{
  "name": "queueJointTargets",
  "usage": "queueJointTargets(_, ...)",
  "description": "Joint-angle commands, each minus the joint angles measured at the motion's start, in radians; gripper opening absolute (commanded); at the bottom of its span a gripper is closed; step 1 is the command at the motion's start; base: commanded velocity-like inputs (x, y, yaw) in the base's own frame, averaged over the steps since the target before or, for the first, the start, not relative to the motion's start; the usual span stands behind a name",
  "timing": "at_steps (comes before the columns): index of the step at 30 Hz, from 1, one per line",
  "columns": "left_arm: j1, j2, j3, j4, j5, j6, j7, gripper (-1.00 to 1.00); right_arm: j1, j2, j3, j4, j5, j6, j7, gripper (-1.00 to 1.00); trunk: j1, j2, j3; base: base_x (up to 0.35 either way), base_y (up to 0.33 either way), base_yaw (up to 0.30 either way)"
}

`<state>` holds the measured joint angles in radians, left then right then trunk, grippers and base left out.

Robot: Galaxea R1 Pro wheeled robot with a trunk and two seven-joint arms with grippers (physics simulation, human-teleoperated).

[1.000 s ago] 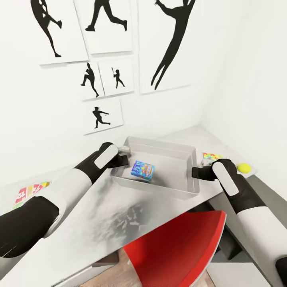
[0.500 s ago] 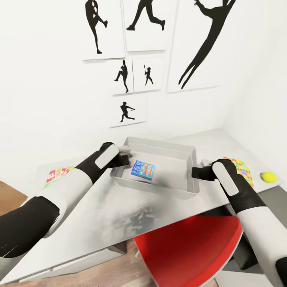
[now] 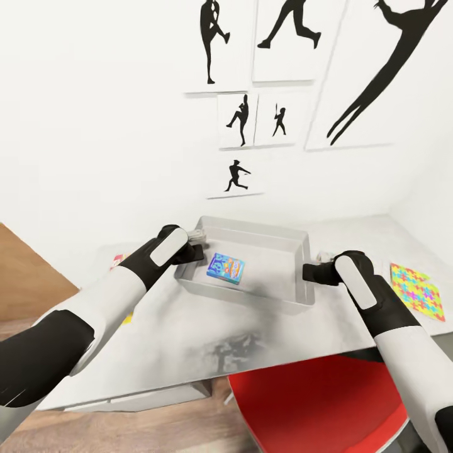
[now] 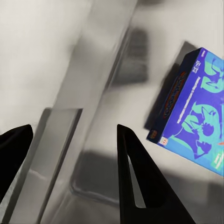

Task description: Put all the toys in the child's room - the three board games (two on the bed and one on the table), the two jigsaw puzzles on the table, and the tennis ball on the table - inside the toy box on the table in the child's room.

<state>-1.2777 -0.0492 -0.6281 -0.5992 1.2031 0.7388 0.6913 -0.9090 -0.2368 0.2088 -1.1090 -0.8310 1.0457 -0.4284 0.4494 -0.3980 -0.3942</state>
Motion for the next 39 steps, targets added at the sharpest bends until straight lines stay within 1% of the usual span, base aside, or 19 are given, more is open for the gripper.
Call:
queueJointTargets(1,-0.002,0.0,-0.004,-0.001,0.018,-0.006,0.008,-1.0,-0.001,-0.001,0.003,-0.001,-0.039,0.002,-0.007,-1.0,0.001,-0.002,-0.002,0.0,0.0,0.225)
queueJointTargets(14,-0.002,-0.004,-0.007,-0.001,0.015,-0.009,0.01,-1.0,0.001,-0.001,0.004,-0.008,-0.036,0.002,-0.007,-1.0,0.001,-0.002,-0.002,0.034,-0.037,0.058)
queueJointTargets(27,-0.002,-0.004,-0.007,-0.001,0.016,-0.01,0.01,-1.0,0.001,-0.001,0.004,-0.008,-0.036,0.002,-0.007,-1.0,0.001,-0.002,-0.002,0.002,-0.002,0.245)
queueJointTargets(34,-0.002,-0.004,-0.007,-0.001,0.016,-0.01,0.009,-1.0,0.001,-0.002,0.002,-0.008,-0.037,0.002,-0.007,-1.0,0.001,-0.002,-0.002,0.0,-0.008,0.039)
queueJointTargets(39,-0.002,-0.004,-0.007,-0.001,0.017,-0.01,0.009,-1.0,0.001,-0.002,0.001,-0.008,-0.037,0.002,-0.007,-1.0,0.001,-0.002,-0.002,0.0,-0.155,0.004)
